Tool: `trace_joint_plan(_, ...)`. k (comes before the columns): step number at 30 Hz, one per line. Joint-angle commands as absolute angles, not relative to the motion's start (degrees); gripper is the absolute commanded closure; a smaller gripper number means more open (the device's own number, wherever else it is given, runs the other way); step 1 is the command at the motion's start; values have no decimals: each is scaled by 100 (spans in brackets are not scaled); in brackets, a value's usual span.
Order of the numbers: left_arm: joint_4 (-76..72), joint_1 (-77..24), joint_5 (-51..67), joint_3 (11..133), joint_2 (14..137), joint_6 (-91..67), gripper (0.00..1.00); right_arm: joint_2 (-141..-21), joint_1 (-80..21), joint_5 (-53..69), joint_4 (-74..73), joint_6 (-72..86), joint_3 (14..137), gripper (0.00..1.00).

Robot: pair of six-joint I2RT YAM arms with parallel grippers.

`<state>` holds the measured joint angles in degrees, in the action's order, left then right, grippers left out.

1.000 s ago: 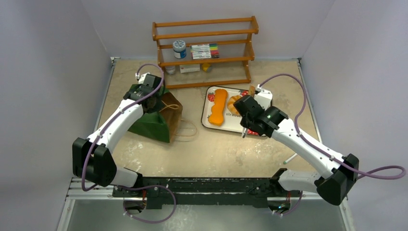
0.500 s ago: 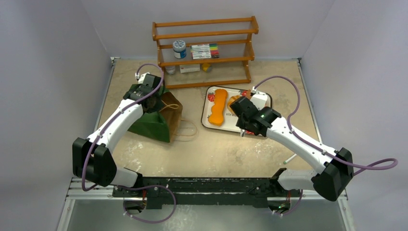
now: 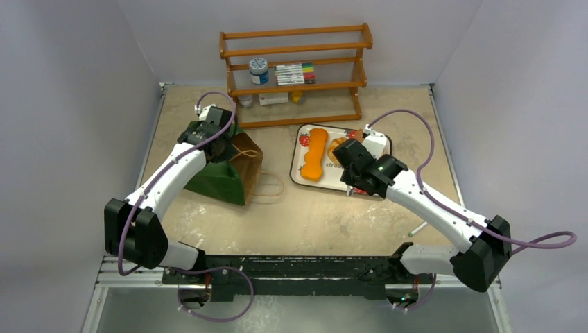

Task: Take the fake bread out of the paper bag
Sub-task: Place the fake bread in the container.

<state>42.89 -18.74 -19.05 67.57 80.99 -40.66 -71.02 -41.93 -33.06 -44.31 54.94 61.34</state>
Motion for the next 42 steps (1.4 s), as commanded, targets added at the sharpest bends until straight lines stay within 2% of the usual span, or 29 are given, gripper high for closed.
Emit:
trace_joint_plan(1,4118,-1807,-1863,6730,7983,-3952,100,-6833,-4177,-3464,-4498,5552,6255,65)
trace_joint_plan(8,4130,-1809,-1872,6774,7987,-3955,100,-6660,-4186,-3459,-4678,5537,6425,62)
trace_joint_plan(26,4098,-1798,-1867,6829,8037,-3975,100,-6497,-4423,-3392,-4885,5602,6706,65)
trace_joint_plan(33,4102,-1797,-1780,6828,8035,-3790,100,-6554,-5142,-3340,-4911,5731,7049,68)
trace_joint_plan(42,4372,-1789,-1806,6847,7800,-3538,100,-6719,-6171,-2780,-3903,5136,7271,70)
